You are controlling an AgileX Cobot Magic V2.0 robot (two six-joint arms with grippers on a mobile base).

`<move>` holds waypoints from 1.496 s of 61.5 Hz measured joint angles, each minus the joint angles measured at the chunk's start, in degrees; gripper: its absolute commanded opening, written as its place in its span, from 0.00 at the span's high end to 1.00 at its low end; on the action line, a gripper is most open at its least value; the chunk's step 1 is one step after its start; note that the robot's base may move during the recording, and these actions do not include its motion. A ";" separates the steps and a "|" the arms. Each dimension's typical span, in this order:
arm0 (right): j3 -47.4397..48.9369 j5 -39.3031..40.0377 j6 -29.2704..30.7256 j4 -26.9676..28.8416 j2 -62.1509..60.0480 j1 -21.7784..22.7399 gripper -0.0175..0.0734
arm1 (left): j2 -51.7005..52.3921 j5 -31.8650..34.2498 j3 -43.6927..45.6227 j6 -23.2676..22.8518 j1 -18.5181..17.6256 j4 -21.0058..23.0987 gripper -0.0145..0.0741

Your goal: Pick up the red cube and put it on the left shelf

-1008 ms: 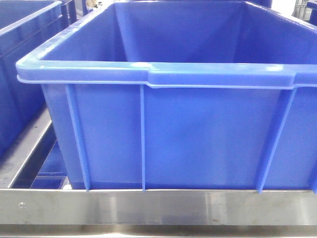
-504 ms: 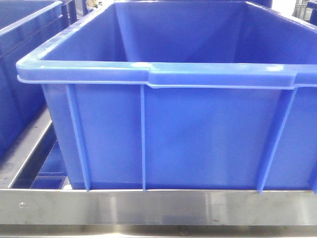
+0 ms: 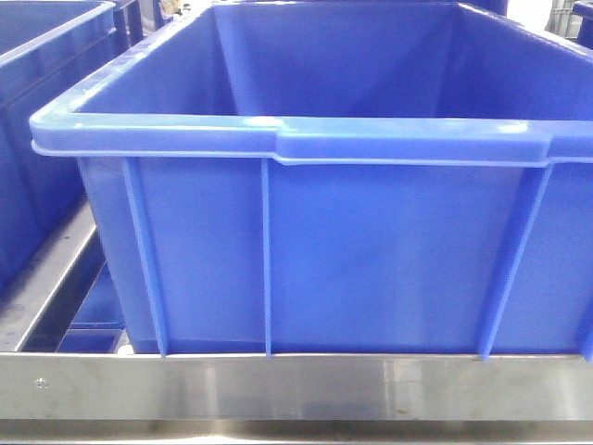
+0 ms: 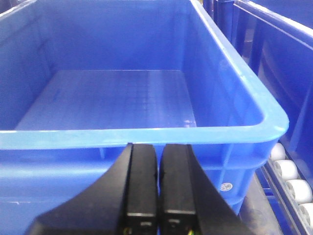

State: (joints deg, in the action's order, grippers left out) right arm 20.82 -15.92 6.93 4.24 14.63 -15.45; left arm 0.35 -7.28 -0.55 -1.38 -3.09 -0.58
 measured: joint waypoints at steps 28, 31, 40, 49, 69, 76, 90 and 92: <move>-22.34 29.78 -0.49 8.61 -0.62 14.30 0.72 | 0.00 0.00 0.00 0.00 0.00 0.00 0.72; -22.44 29.16 -0.49 9.14 -1.86 14.30 0.72 | 0.00 0.00 0.00 0.00 0.00 0.00 0.72; -22.44 25.20 -0.19 9.38 -7.17 15.14 0.72 | 0.00 0.00 0.00 0.00 0.00 0.00 0.72; -22.44 17.83 0.06 7.73 -14.02 17.03 0.72 | 0.00 0.00 0.00 0.00 0.00 0.00 0.72; -22.44 12.11 0.06 3.36 -15.12 18.12 0.72 | 0.00 0.00 0.00 0.00 0.00 0.00 0.72; -22.44 12.78 0.06 3.26 -15.12 18.12 0.72 | 0.00 0.00 0.00 0.00 0.00 0.00 0.72; -22.44 13.48 -0.29 3.07 -15.12 18.12 0.72 | 0.00 0.00 0.00 0.00 0.00 0.00 0.72; -22.44 13.48 -0.31 3.07 -15.12 18.12 0.72 | 0.00 0.00 0.00 0.00 0.00 0.00 0.72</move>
State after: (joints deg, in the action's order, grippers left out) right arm -1.62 -2.44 6.62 7.31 -0.50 2.67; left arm 0.35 -7.29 -0.55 -1.38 -3.09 -0.58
